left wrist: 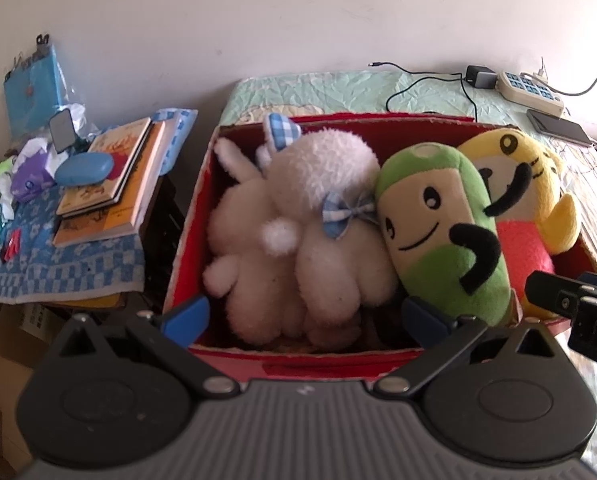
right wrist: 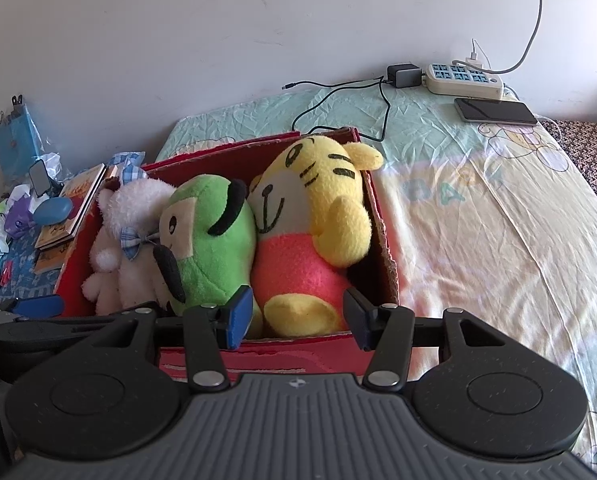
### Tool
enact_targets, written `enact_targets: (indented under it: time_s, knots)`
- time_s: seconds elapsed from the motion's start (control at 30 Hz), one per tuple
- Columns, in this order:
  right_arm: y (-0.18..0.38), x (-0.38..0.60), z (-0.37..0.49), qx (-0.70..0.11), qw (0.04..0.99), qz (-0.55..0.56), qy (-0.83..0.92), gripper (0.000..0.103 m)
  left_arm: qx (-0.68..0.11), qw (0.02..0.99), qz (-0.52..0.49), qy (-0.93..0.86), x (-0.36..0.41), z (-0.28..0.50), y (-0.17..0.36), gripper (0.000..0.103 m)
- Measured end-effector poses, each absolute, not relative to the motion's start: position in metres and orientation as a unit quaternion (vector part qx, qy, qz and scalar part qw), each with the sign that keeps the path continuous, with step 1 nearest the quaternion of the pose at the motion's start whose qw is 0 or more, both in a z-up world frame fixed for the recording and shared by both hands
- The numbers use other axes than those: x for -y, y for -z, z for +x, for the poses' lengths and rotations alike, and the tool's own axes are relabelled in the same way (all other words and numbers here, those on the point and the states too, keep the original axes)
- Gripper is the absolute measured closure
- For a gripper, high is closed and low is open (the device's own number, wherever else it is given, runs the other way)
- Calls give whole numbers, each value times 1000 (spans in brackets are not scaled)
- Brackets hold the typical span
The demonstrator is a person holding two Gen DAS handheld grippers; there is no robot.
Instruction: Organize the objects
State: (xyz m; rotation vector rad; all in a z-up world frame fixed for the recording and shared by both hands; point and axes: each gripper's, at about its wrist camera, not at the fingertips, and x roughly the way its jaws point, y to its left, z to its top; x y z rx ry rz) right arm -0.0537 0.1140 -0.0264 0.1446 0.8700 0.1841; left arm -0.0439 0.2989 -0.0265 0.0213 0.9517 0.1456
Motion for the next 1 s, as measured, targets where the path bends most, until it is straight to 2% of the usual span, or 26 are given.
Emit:
enact_targets:
  time_s: [1.0]
  knots:
    - [30,-114,-51,-423,899,70,-87,49,-474,879,-4,-49,-302,-39,34,1]
